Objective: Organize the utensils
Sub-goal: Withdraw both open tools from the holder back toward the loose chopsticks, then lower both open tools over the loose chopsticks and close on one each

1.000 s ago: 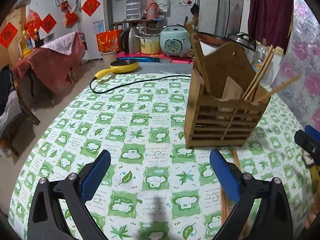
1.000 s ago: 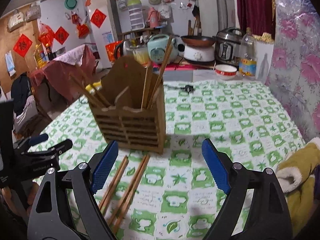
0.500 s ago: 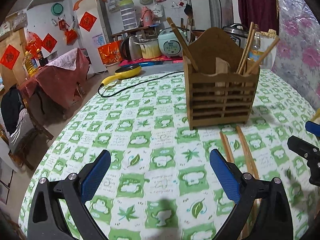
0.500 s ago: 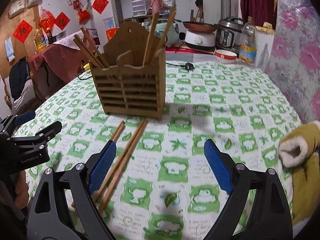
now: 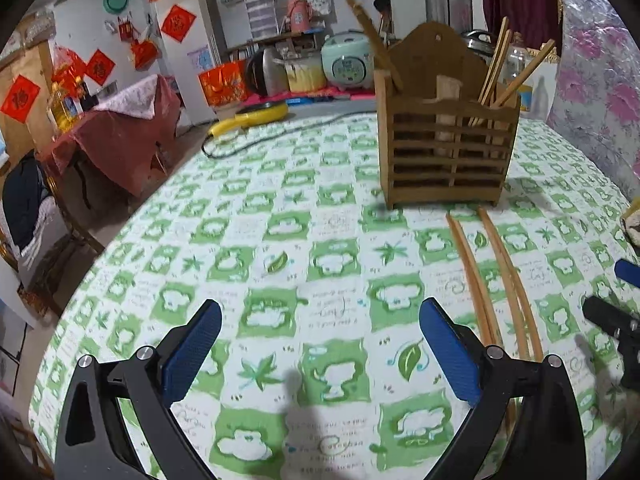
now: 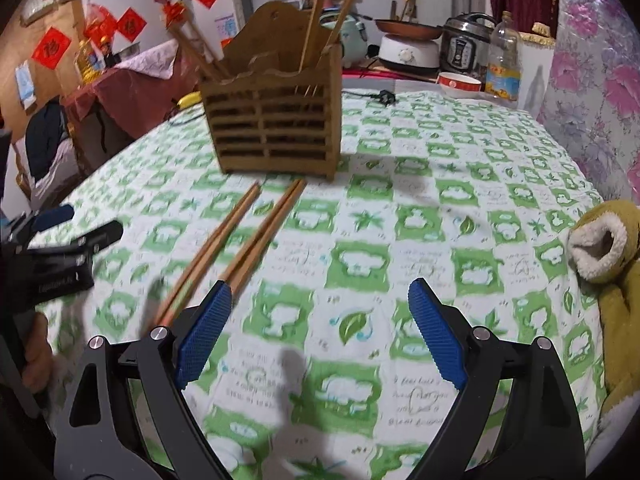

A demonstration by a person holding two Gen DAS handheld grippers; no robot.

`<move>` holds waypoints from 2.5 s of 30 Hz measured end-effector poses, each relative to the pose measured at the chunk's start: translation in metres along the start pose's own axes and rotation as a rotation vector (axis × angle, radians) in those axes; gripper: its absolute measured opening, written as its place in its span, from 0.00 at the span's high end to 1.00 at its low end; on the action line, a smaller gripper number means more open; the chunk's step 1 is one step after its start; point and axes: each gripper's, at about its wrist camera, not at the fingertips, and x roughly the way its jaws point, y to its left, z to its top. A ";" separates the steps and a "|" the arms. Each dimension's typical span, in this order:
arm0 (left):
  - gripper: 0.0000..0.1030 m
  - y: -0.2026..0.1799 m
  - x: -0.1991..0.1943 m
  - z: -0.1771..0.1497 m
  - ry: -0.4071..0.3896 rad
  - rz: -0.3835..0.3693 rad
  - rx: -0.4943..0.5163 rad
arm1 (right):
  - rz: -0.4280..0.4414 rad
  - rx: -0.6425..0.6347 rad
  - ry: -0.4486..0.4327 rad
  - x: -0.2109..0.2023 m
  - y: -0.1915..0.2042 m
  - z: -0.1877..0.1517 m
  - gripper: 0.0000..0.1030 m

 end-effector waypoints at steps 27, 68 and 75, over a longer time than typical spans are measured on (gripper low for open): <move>0.06 -0.053 -0.006 -0.046 0.137 -0.306 0.385 | 0.031 0.091 0.019 -0.001 -0.019 -0.005 0.12; 0.05 -0.016 0.004 -0.037 0.153 -0.256 0.275 | 0.089 0.061 0.098 0.003 -0.042 -0.020 0.30; 0.40 -0.021 0.003 -0.038 0.165 -0.327 0.278 | 0.109 -0.013 0.077 -0.004 -0.025 -0.018 0.30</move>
